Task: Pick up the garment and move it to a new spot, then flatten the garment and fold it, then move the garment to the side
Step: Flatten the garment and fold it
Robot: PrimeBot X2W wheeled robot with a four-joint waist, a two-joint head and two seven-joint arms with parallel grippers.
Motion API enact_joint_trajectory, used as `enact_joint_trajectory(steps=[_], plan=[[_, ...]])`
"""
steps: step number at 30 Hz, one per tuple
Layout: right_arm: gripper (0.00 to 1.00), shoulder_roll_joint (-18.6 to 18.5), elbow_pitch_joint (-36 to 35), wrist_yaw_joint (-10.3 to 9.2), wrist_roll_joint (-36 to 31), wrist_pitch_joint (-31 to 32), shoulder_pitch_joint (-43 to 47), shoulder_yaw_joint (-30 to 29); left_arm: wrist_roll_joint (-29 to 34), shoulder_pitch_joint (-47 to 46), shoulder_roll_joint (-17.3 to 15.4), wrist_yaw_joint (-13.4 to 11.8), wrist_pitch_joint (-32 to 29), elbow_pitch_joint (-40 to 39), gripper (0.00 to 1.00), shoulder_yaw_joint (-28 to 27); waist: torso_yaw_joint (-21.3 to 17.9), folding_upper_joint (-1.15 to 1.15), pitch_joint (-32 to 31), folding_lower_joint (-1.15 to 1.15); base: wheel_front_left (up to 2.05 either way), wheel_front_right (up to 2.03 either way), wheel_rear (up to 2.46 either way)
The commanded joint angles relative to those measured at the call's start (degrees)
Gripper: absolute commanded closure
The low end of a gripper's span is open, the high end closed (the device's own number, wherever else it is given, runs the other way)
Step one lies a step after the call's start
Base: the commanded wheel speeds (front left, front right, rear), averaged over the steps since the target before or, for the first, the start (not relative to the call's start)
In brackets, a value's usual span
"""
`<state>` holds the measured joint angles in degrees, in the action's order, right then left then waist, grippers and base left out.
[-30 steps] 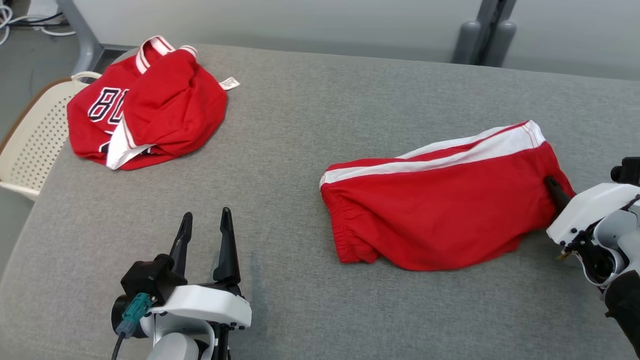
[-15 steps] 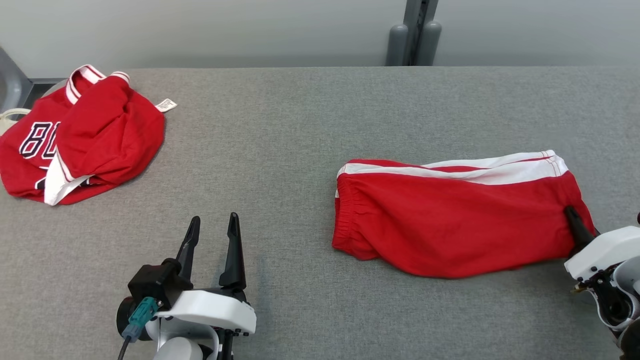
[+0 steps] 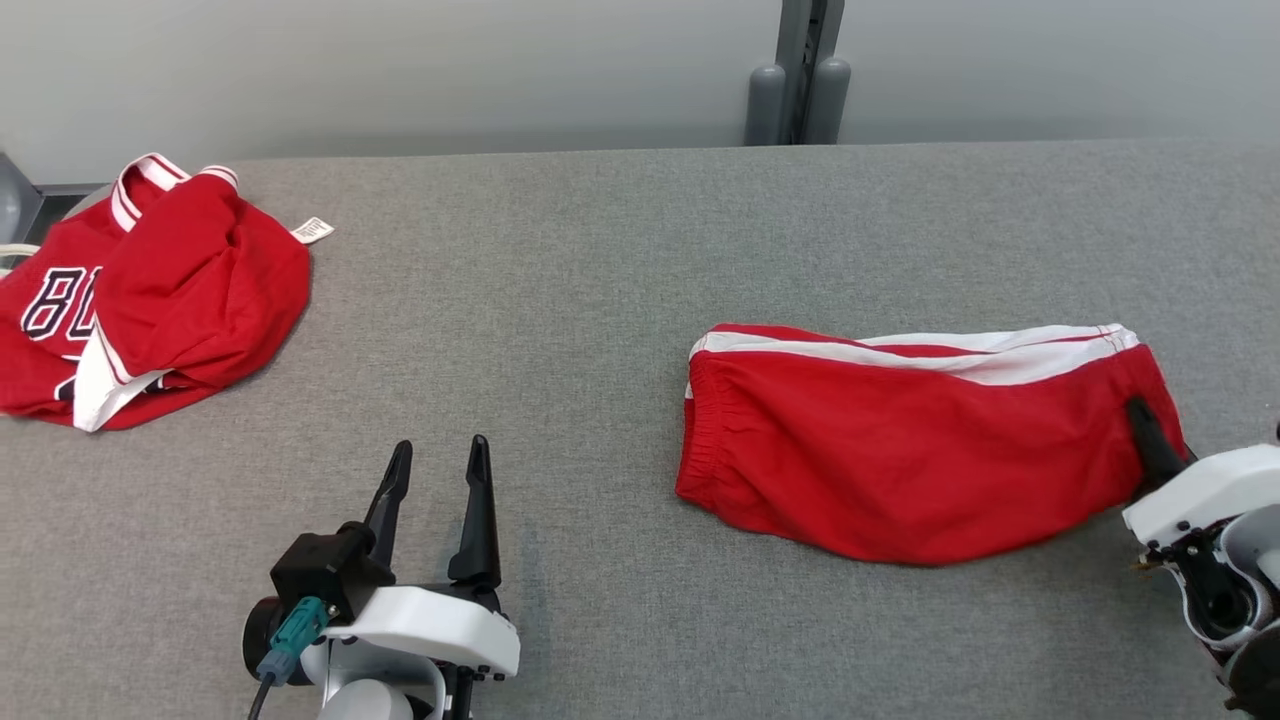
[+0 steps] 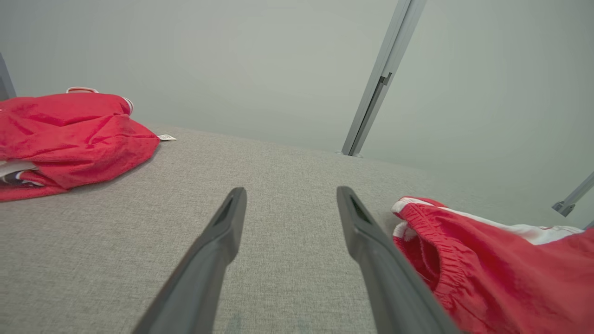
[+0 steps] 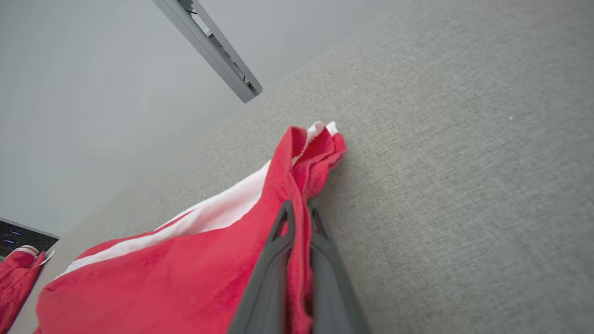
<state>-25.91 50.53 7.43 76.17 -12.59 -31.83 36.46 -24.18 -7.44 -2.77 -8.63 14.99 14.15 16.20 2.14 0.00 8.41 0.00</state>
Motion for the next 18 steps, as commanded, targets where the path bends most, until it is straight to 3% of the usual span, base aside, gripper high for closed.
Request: enact_joint_trajectory(steps=[1,9,18], plan=[[1.0,0.37,-1.29,0.13,0.37,0.1,-0.91,0.09,-0.17,-0.23,-0.25,0.19,0.27,0.12,0.0,0.12,0.58,0.0,-0.59,0.0,0.0,0.0,0.0],[1.0,0.75,-7.38,0.13,-3.32,1.27,-3.19,3.34,-1.09,0.99,-0.23,-0.29,0.28,0.03,0.0,0.54,3.14,0.0,-2.47,0.0,0.0,0.0,0.0],[1.0,4.34,-14.17,0.13,-7.91,4.58,-4.11,9.31,-1.82,1.67,-0.23,-0.49,0.27,-0.12,0.0,1.4,6.93,0.0,-3.91,0.0,0.0,0.0,0.0]])
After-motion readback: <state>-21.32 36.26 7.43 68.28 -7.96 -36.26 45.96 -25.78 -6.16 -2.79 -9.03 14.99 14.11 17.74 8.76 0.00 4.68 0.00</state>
